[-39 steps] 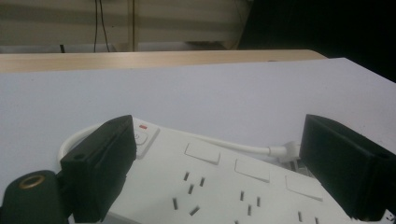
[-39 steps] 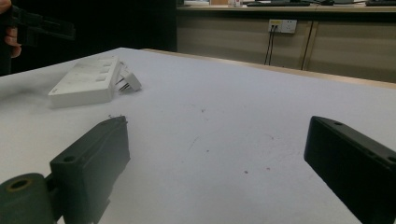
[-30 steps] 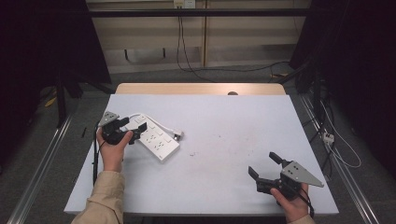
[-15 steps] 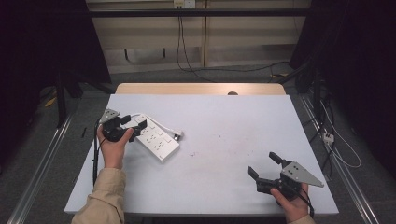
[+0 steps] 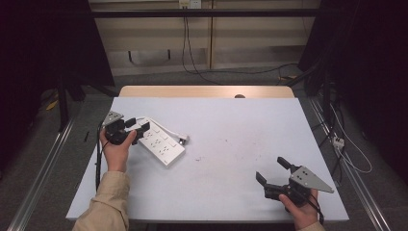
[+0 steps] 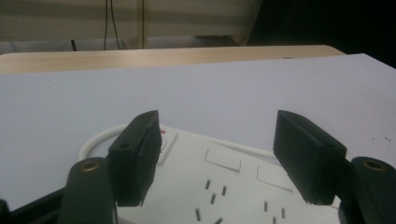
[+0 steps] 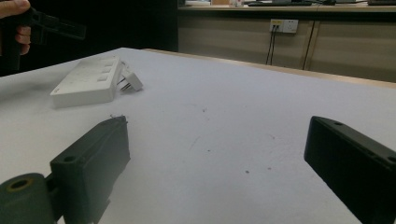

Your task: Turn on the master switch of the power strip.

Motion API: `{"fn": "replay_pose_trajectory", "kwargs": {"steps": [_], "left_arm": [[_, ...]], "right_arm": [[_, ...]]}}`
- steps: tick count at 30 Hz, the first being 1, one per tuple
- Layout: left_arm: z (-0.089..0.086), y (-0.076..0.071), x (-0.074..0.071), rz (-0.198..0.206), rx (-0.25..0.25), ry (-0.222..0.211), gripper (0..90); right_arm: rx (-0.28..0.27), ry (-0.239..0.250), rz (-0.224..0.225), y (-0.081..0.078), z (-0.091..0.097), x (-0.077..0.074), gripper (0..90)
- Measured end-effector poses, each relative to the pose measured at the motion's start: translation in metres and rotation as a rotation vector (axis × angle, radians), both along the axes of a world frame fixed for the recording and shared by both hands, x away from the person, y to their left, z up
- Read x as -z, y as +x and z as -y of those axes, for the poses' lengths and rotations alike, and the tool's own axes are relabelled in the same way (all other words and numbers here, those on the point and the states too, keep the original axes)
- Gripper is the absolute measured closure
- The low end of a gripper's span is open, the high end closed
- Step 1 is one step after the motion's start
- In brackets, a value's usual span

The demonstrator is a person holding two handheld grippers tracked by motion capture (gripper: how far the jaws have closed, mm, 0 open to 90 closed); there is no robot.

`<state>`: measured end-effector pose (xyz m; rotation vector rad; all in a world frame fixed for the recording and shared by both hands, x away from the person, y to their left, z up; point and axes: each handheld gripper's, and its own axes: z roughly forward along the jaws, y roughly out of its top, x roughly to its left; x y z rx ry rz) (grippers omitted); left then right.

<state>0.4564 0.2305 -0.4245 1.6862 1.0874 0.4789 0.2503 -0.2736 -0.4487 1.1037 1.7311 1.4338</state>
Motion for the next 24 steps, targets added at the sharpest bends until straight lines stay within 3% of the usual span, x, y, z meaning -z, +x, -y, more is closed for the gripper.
{"fn": "replay_pose_trajectory", "kwargs": {"steps": [6,9,24], "left_arm": [[0.0,0.001,0.001,-0.001,-0.004,0.009,36.2],[0.001,0.003,0.001,-0.006,-0.007,0.033,37.6],[0.001,0.011,-0.005,-0.017,-0.004,0.021,51.2]], "right_arm": [[-0.005,-0.007,0.001,0.0,0.0,0.0,6.6],[-0.006,-0.007,0.001,0.0,0.0,0.0,6.6],[-0.012,-0.005,0.003,0.0,0.0,0.0,6.7]]}}
